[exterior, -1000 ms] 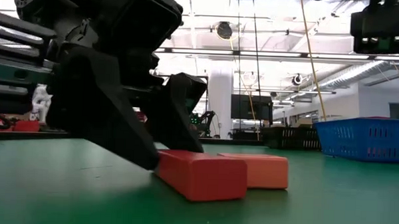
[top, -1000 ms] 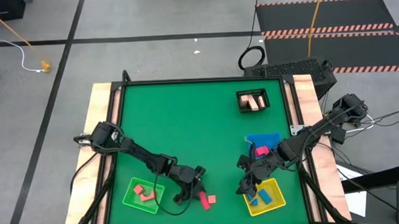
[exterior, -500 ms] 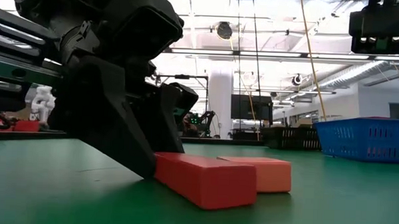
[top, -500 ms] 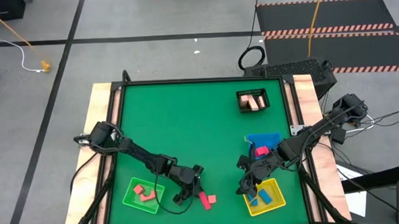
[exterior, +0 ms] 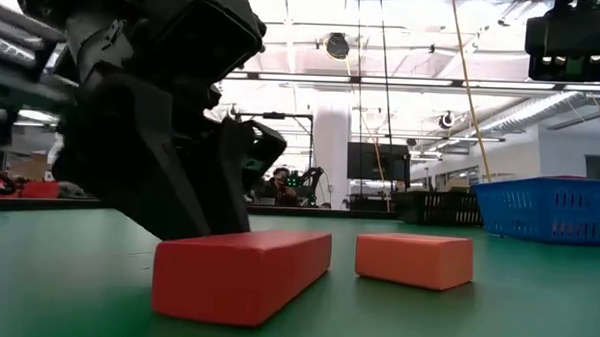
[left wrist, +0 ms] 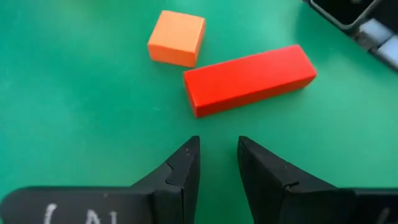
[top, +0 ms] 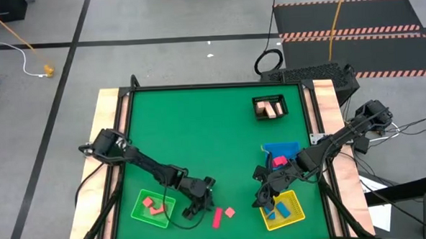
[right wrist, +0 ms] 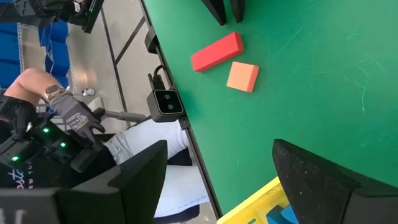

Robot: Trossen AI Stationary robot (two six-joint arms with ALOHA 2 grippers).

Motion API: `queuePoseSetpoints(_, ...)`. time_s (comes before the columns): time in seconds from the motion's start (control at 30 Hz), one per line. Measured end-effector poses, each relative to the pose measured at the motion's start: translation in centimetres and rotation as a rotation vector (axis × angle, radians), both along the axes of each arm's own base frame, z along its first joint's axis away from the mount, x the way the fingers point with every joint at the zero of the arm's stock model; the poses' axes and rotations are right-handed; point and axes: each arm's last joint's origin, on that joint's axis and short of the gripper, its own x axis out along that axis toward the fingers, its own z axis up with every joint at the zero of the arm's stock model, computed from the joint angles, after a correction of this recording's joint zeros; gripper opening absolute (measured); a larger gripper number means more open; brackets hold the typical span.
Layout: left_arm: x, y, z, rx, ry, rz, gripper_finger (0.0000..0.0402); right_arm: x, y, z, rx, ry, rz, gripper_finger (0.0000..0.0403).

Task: Sort & place blocks by color
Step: Put the red block into the blue bin

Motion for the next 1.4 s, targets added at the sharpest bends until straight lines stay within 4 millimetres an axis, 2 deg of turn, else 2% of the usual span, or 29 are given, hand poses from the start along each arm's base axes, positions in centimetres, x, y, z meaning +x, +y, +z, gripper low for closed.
queuePoseSetpoints(0.23, 0.1, 0.0, 1.9, -0.149, 0.042, 0.171, 0.0108, 0.0, 0.0, 0.0, -0.029, -0.022, 0.035, 0.0281)
queuePoseSetpoints(0.43, 0.2, 0.3, 2.0, -0.269, 0.122, 0.439, 0.0108, 0.0, 0.1, 0.0, -0.081, -0.067, 0.098, 0.0281)
queuePoseSetpoints(0.73, 0.0, -0.6, 2.2, -0.431, 0.172, 0.656, 0.0108, -0.1, 0.2, 0.0, -0.089, -0.074, 0.11, 0.0281)
queuePoseSetpoints(0.87, 0.0, -2.0, 3.0, -0.426, 0.112, 0.665, 0.0108, -0.1, 0.2, 0.0, -0.089, -0.073, 0.11, 0.0281)
queuePoseSetpoints(1.07, 1.1, -4.6, 6.1, -0.283, 0.049, 0.685, 0.0108, -0.1, 0.2, 0.0, -0.089, -0.073, 0.11, 0.0281)
queuePoseSetpoints(1.13, 1.1, -5.2, 7.1, -0.237, 0.068, 0.743, 0.0108, -0.1, 0.2, 0.0, -0.089, -0.073, 0.11, 0.0281)
queuePoseSetpoints(1.23, 1.1, -5.6, 8.1, -0.265, 0.124, 0.86, 0.0108, -0.1, 0.2, 0.0, -0.089, -0.073, 0.11, 0.0281)
queuePoseSetpoints(1.4, 0.2, -6.0, 7.8, -0.316, 0.191, 1.019, 0.0108, -0.1, 0.2, 0.0, -0.089, -0.073, 0.11, 0.0281)
